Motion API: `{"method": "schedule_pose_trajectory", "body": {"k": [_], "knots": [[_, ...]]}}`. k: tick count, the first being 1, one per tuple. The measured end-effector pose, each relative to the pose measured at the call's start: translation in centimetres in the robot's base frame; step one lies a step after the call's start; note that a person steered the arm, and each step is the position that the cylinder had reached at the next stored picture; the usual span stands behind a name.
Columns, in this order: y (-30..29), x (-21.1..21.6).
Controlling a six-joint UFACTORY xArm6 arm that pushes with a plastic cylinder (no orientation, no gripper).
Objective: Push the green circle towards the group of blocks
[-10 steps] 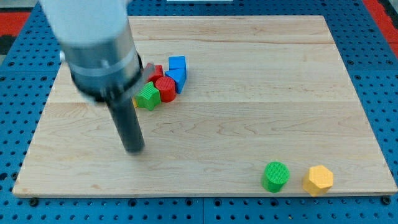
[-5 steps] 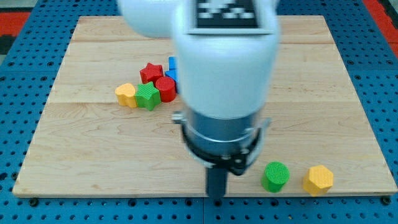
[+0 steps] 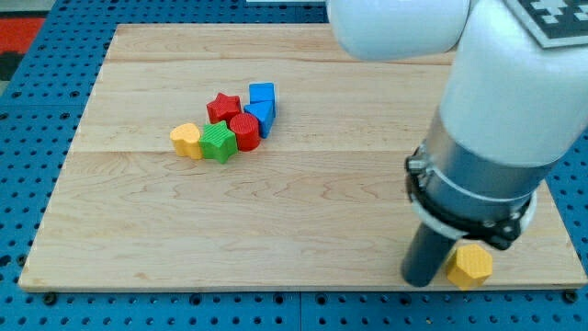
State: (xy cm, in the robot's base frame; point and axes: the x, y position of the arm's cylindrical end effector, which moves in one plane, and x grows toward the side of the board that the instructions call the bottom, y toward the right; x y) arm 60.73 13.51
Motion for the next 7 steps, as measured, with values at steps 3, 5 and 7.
{"method": "schedule_pose_trajectory", "body": {"k": [3,5,7], "knots": [[7.6,-9.7],[-5.3,-13.3],[-7.1,-11.8]]}}
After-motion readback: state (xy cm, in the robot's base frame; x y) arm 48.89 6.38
